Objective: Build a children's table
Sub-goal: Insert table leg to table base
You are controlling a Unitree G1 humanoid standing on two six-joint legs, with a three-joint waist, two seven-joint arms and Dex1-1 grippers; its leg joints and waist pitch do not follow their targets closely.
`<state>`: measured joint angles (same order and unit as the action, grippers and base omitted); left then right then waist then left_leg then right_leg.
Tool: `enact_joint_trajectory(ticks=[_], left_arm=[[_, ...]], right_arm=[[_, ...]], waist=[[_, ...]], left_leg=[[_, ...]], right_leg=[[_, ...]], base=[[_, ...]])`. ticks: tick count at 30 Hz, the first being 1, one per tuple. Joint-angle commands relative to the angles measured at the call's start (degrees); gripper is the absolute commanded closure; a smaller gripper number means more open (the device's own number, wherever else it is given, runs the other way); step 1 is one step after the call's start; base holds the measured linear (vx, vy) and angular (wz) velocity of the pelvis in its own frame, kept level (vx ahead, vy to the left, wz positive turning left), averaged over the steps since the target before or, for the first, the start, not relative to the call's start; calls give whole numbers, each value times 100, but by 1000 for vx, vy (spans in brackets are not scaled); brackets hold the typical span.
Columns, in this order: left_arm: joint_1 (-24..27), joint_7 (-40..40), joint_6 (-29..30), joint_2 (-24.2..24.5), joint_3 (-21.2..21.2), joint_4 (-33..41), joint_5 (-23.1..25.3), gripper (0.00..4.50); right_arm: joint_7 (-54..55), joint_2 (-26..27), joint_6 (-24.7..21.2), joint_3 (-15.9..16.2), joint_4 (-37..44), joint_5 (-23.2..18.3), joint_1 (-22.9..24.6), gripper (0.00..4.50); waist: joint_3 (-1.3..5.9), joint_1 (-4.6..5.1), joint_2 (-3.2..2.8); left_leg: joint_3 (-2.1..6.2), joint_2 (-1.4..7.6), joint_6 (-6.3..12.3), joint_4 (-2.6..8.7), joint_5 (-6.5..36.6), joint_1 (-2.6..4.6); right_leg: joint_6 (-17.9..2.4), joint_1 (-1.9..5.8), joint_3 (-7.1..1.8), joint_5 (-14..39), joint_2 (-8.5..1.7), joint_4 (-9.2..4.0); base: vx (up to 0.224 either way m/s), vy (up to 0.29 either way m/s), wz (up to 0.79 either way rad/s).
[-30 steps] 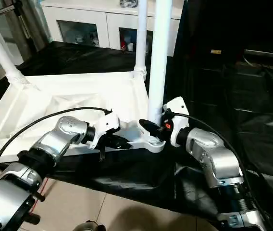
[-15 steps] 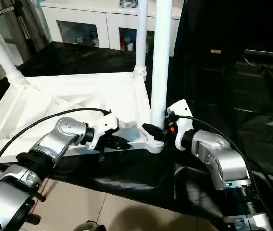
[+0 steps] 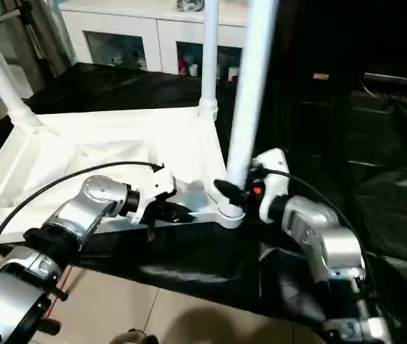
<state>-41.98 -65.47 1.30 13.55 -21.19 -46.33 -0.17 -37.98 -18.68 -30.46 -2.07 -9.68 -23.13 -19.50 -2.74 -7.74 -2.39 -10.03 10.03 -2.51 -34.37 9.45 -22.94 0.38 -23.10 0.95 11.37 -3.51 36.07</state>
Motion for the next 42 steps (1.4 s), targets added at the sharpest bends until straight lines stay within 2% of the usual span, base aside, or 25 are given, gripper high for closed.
enact_joint_trajectory(ticks=[1,4,5,6,7,12,14,17,20,25,29,34,38,42], left_arm=[[116,-2,-66,-96,298,151,-242,450],[131,5,-63,-93,293,155,-229,450],[136,9,-64,-93,290,156,-224,450],[132,22,-69,-99,290,141,-218,450],[132,22,-69,-99,290,141,-218,450],[81,101,-85,-147,299,65,-180,450],[65,141,-92,-160,298,42,-154,450],[66,159,-91,-167,301,41,-142,450],[72,173,-88,-171,305,43,-132,450],[72,190,-92,-170,311,34,-128,450],[73,222,-99,-179,322,15,-121,450],[83,197,-130,-165,310,16,-93,450],[72,184,-152,-153,297,9,-69,450],[56,161,-167,-139,272,-9,-40,450]], right_arm=[[49,14,3,-75,-102,-34,131,257],[61,74,19,-166,-71,-83,370,257],[58,94,33,-188,-54,-99,455,257],[97,128,74,-211,-56,-97,558,257],[97,128,74,-211,-56,-97,558,257],[434,432,696,-407,-463,-1,935,257],[571,561,953,-515,-557,2,1018,257],[588,606,1071,-533,-585,28,1079,257],[507,608,1388,-374,-531,223,1253,257],[446,548,1666,-195,-378,432,1354,257],[304,417,1973,-22,-284,596,1484,257],[52,180,2078,215,-185,767,1470,257],[-323,-191,1882,455,-65,885,1368,257],[-568,-493,1749,608,5,911,1232,257]], waist=[[377,-12,116],[381,-20,94],[382,-24,108],[380,-33,81],[378,-32,87],[374,-29,59],[364,-20,55],[354,-16,52],[357,-16,49],[353,-15,55],[342,-22,90],[350,-19,74],[359,-33,78],[358,-44,88]], left_leg=[[95,276,107,405,1124,138],[89,277,123,397,1124,143],[93,273,155,404,1086,130],[92,277,160,407,1096,138],[87,280,165,405,1126,141],[101,282,100,429,1310,139],[112,289,51,456,1504,159],[118,290,18,475,1623,161],[124,297,22,486,1628,154],[125,299,45,497,1631,148],[119,292,88,494,1665,144],[126,298,115,503,1648,149],[112,292,210,483,1443,144],[112,296,242,479,1433,147]], right_leg=[[-1209,235,-169,991,-470,-470],[-1220,227,-174,937,-478,-472],[-1212,243,-171,913,-479,-472],[-1208,231,-168,936,-475,-478],[-1196,224,-171,971,-476,-489],[-1115,205,-176,1306,-489,-523],[-1072,188,-175,1536,-486,-544],[-1026,180,-178,1686,-486,-564],[-989,179,-185,1628,-492,-567],[-983,177,-181,1563,-487,-566],[-916,175,-193,1767,-501,-595],[-927,178,-185,1679,-483,-590],[-953,207,-181,1407,-479,-578],[-963,210,-174,1472,-481,-588]], base=[[0,0,0],[0,0,0],[0,0,0],[0,0,0],[0,0,0],[0,0,0],[0,0,0],[0,0,0],[0,0,0],[0,0,0],[0,0,0],[0,0,0],[0,0,0],[0,0,0]])
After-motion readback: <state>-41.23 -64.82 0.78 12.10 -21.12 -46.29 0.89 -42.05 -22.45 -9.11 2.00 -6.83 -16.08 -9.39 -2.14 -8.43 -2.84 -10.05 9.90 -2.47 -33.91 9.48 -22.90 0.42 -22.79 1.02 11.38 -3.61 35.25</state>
